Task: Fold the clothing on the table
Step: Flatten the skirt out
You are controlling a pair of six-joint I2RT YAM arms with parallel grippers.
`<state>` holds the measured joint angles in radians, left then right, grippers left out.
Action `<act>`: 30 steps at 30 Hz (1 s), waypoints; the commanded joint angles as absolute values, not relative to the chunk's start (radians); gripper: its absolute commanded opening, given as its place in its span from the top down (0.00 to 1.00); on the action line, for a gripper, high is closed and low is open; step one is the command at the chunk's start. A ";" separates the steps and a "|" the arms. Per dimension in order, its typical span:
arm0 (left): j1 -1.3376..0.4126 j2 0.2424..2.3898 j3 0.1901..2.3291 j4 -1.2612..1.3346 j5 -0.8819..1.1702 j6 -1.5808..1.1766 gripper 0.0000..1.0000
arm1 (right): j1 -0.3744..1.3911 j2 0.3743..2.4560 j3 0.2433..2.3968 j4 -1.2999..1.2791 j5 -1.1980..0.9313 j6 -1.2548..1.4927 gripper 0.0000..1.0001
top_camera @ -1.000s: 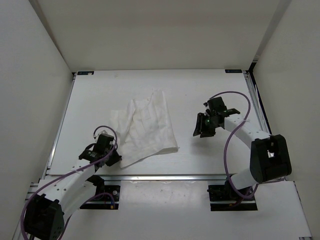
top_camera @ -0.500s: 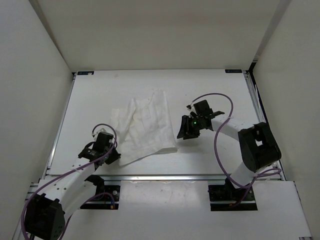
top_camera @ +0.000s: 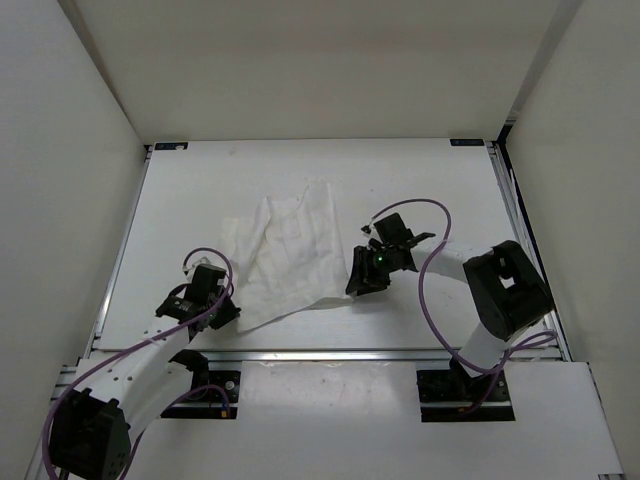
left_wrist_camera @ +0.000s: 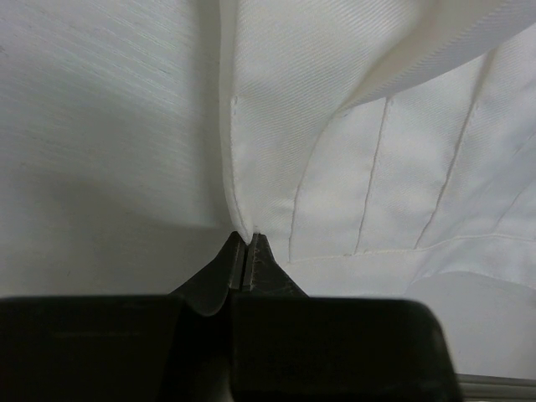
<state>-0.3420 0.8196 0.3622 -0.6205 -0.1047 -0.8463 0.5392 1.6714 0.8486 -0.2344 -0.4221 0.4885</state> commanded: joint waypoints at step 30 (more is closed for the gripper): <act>-0.403 0.976 1.029 -0.629 -0.052 -0.594 1.00 | 0.214 0.827 0.774 -0.601 -0.258 0.393 1.00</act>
